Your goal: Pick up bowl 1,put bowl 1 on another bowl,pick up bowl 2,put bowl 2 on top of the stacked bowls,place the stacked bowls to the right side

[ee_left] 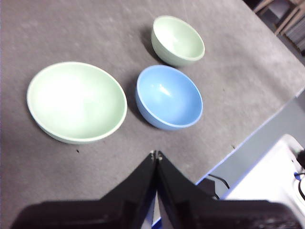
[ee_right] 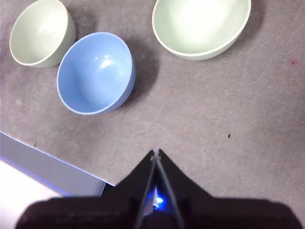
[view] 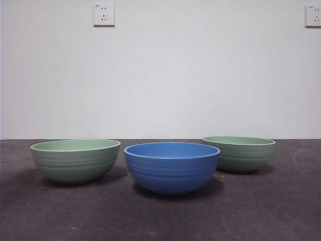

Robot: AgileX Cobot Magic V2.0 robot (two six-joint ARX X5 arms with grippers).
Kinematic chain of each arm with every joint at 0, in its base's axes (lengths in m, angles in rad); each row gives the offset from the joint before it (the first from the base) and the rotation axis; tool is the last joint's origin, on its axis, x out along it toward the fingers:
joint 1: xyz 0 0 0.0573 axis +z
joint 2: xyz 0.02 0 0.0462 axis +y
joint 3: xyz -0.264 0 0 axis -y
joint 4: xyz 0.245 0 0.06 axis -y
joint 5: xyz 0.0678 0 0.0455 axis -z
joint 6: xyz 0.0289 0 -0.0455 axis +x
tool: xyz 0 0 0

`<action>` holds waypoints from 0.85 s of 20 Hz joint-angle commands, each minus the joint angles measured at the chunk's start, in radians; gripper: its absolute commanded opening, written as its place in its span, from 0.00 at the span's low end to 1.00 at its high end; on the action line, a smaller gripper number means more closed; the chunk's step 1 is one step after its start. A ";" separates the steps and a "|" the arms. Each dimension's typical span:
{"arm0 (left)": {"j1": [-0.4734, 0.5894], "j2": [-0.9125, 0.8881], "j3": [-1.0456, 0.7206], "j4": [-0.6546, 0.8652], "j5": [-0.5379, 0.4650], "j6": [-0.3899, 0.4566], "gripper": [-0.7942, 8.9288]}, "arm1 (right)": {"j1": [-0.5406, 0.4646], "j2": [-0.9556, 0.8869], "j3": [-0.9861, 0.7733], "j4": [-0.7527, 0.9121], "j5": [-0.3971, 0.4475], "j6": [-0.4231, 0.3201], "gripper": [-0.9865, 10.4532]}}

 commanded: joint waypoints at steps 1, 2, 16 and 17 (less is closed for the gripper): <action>-0.003 0.008 0.004 0.001 0.000 0.027 0.09 | 0.003 0.000 0.004 0.002 0.001 -0.011 0.10; -0.003 0.010 0.004 0.001 -0.001 0.025 0.13 | 0.003 0.000 0.004 0.002 0.004 -0.008 0.13; -0.003 0.011 0.004 0.009 -0.039 -0.026 0.63 | 0.003 0.002 0.004 0.018 0.004 0.035 0.56; -0.003 0.011 0.004 0.011 -0.047 -0.027 0.63 | 0.003 0.003 0.004 0.027 0.004 0.044 0.56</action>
